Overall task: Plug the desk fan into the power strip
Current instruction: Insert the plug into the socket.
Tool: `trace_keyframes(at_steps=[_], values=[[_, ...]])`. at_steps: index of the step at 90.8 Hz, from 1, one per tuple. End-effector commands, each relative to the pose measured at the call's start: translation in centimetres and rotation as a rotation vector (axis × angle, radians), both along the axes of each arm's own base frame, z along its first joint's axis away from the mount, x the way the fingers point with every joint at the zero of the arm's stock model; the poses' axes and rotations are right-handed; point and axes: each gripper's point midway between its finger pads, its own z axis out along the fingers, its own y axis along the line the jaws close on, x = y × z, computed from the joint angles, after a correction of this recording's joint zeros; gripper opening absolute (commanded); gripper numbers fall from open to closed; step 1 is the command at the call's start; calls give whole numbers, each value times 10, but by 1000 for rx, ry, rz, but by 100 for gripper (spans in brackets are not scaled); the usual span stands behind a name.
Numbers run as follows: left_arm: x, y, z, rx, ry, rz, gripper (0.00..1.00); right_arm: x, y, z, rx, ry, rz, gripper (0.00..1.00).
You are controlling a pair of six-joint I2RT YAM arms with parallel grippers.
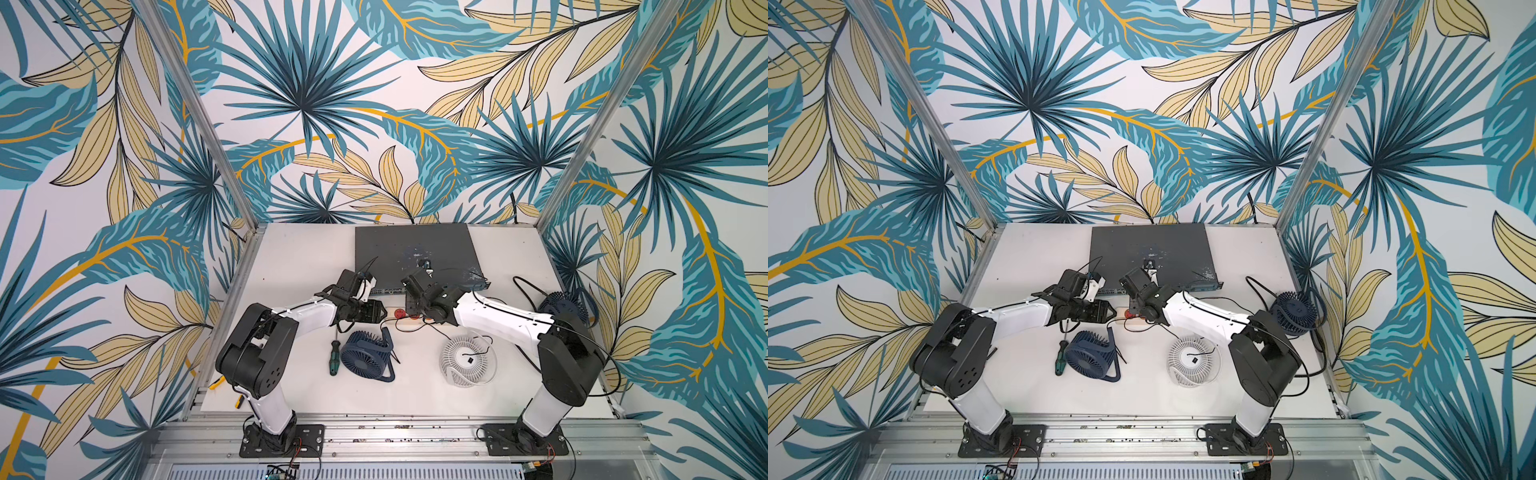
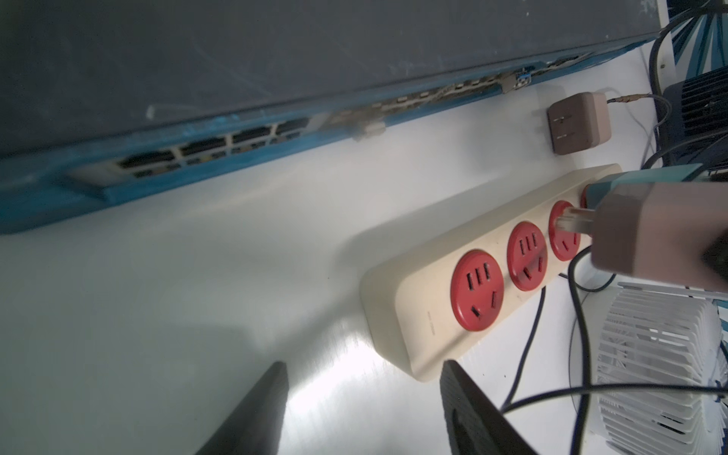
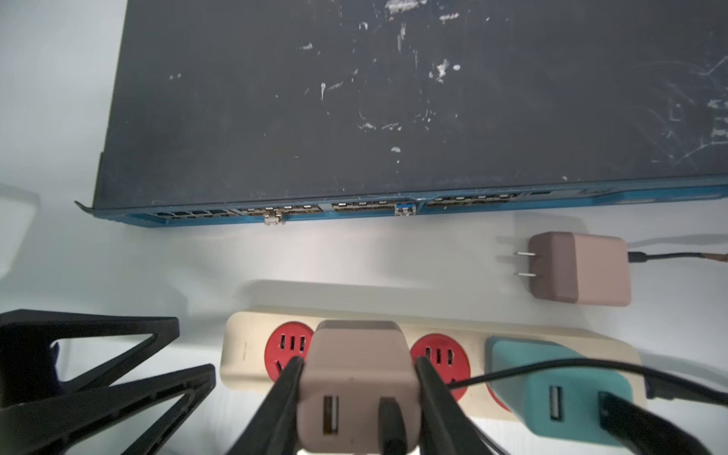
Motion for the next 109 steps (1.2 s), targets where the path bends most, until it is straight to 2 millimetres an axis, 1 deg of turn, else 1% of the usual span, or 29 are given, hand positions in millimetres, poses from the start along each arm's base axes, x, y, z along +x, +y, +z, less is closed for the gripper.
trace_keyframes(at_steps=[1,38,66,109], values=[[2,0,0,-6,1,-10,65,-8,-5,-14,-41,51,20,0],[1,1,-1,1,9,-4,65,-13,-13,-28,-42,51,0,0],[2,1,-2,2,7,-2,65,-18,-26,-44,-87,55,-10,0],[2,0,-3,-1,9,-1,65,-13,-24,-44,-51,16,-21,0]])
